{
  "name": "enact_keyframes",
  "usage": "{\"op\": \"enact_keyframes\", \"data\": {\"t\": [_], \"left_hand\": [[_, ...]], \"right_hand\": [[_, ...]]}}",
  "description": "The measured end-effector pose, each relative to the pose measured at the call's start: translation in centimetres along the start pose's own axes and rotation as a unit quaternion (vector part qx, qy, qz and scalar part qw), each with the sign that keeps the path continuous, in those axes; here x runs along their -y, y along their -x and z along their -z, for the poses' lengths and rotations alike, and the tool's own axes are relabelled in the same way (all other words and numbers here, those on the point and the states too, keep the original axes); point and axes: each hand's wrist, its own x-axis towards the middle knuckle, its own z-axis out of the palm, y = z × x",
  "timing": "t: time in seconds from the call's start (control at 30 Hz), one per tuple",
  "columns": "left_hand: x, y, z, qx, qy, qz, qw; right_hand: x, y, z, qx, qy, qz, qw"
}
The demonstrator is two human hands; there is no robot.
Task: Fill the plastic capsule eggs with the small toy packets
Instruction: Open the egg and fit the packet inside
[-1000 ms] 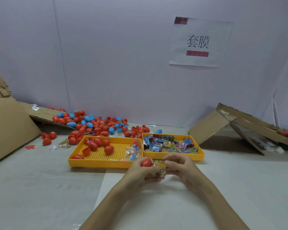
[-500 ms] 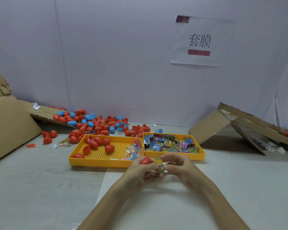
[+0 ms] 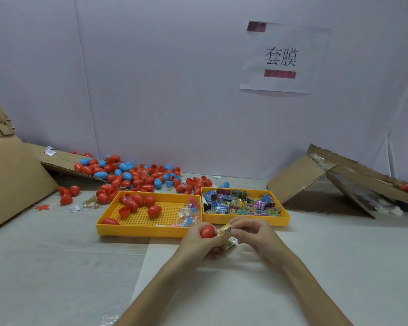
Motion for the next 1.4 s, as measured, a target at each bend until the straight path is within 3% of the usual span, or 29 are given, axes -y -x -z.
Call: {"op": "enact_keyframes", "data": {"t": [0.37,0.7,1.07,1.4], "left_hand": [[0.1,-0.1,-0.4,-0.075,-0.167,-0.152,0.971],[-0.1,-0.1,-0.1,-0.058,-0.073,-0.094,0.991],[0.1,-0.2,-0.2,-0.078,-0.102,-0.110,0.986],[-0.6,0.5,-0.2,-0.008,-0.076,-0.148,0.986]], "right_hand": [[0.7,0.4,-0.2,0.038,-0.031,-0.018,0.999],[0.4,0.3,-0.4,0.026,-0.023,-0.061,0.998],[0.7,0.3,-0.2,0.043,-0.030,-0.068,0.996],[1.1,0.2,-0.9,0.077,-0.054,-0.111,0.989]]}}
